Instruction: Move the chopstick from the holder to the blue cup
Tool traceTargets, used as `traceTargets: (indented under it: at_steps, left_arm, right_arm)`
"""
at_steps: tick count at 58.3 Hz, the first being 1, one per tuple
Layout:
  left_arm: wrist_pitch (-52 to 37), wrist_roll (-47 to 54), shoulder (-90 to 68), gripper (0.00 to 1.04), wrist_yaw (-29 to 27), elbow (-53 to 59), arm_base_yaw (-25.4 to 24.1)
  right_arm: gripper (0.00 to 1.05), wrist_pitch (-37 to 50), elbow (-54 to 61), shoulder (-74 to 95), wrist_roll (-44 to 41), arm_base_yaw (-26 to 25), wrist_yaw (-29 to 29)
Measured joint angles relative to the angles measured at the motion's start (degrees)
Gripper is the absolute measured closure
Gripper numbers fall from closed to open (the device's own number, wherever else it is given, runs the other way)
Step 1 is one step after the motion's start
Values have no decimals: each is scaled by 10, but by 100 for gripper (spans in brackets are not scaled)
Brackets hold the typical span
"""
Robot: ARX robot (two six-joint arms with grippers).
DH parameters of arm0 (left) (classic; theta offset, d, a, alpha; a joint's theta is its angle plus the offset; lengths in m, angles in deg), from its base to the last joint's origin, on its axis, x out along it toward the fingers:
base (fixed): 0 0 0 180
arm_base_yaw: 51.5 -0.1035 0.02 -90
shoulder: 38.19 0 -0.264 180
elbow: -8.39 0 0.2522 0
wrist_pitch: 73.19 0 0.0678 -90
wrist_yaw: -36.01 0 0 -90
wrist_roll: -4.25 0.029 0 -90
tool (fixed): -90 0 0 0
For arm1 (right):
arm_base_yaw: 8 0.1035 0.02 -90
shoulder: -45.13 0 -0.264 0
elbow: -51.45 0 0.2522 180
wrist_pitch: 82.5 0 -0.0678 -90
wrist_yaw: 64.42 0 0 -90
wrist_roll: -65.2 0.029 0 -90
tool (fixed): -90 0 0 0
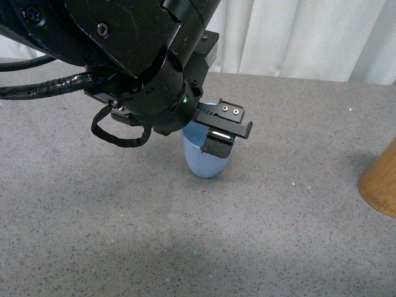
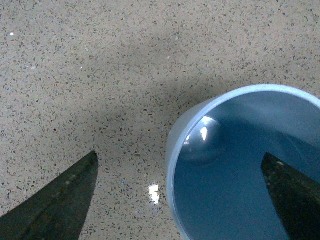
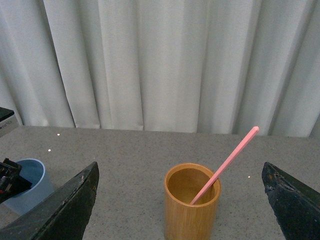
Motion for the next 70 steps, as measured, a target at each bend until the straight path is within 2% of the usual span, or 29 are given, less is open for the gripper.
traceTargets:
  at_steps: [25,36,37,38,40,43,46,50,53,56,58,59,63,70]
  left_arm:
    - [-44,-93,18,7,-7,0,-22]
    - [-100,-163,63,7,-9,51,-44]
    - [-120,-160,64,8,-21,63,-46]
    - [-201,-141,72,12,-59,97,-51]
    - [-329,-102,83,20,-93,153,-63]
    - [-498,-42,117,30,-79,249,-94]
    - [-614,-2,175,41,-45,339,-139]
    - [-671,18,254,52,-5,419,-189]
    - [-666,26,323,60,26,476,-227]
    - [-616,34,422,71,80,551,-276]
    - [-543,37,516,80,90,607,-301]
    - [-470,38,595,86,91,637,-308]
    - [-270,41,803,99,101,648,-309]
    - [-31,46,1108,101,105,648,-310]
  right_arm:
    - [10,0,0,0,0,0,0]
    - [10,0,0,0,0,0,0]
    - [10,0,0,0,0,0,0]
    - [10,0,0,0,0,0,0]
    - [10,0,0,0,0,0,0]
    - [10,0,0,0,0,0,0]
    - [10,0,0,0,0,0,0]
    - [10,0,0,0,0,0,1]
    - [10,0,0,0,0,0,1]
    - [10,0,0,0,0,0,0]
    - [10,0,0,0,0,0,0]
    - [10,0,0,0,0,0,0]
    - [10,0,0,1,0,0,-1]
    - [10,-1,0,0,0,0,2]
